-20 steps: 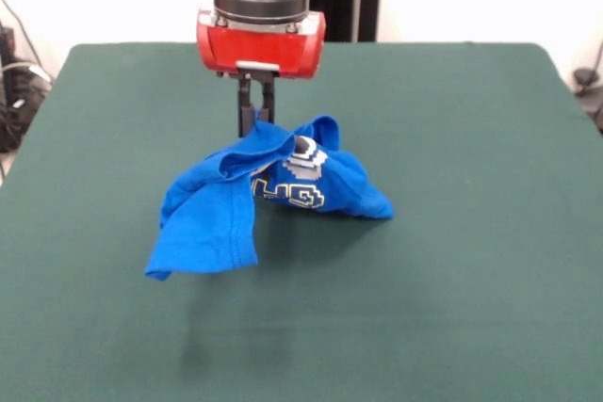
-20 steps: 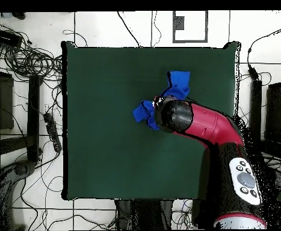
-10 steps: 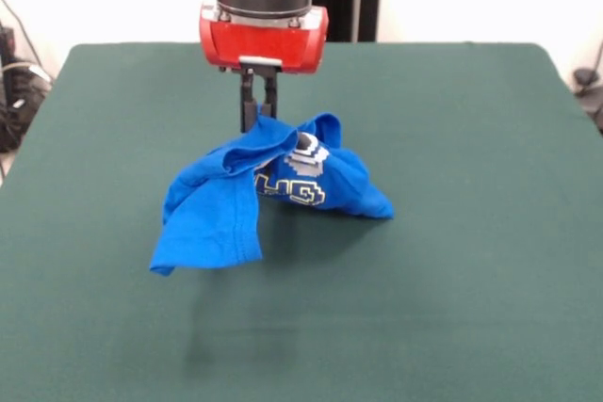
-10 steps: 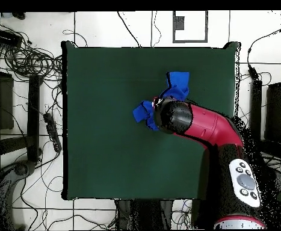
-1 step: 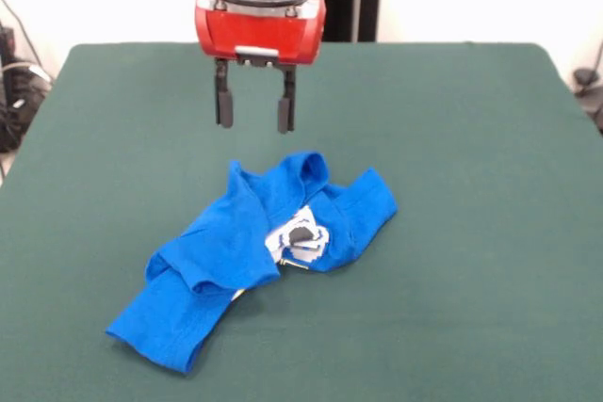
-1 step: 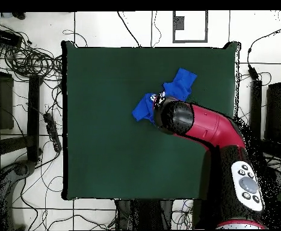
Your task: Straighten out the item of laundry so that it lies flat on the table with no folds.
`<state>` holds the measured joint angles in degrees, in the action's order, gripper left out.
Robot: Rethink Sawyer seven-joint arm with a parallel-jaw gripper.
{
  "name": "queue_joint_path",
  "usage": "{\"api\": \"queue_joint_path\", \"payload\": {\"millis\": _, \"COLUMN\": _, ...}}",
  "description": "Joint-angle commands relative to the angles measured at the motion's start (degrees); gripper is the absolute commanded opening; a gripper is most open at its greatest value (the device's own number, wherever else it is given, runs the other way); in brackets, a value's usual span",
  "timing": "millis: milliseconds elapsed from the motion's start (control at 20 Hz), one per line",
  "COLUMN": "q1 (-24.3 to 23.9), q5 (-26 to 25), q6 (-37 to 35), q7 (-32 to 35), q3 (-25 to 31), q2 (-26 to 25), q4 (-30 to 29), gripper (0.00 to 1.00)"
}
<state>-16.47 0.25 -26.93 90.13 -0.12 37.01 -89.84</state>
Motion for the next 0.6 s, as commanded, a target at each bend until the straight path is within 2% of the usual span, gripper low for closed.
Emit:
{"api": "queue_joint_path", "payload": {"millis": 50, "q1": 1.4, "q5": -3.1, "q6": 2.6, "q7": 3.2, "q3": 6.4, "q2": -3.6, "q4": -4.0, "gripper": 1.0}}
{"api": "queue_joint_path", "payload": {"millis": 250, "q1": 1.5, "q5": -3.4, "q6": 2.4, "q7": 2.3, "q3": 6.6, "q2": -7.3, "q4": -0.5, "gripper": 1.0}}
{"api": "queue_joint_path", "payload": {"millis": 600, "q1": 3.8, "q5": -4.8, "q6": 5.3, "q7": 5.0, "q3": 4.3, "q2": -10.8, "q4": 0.7, "gripper": 1.0}}
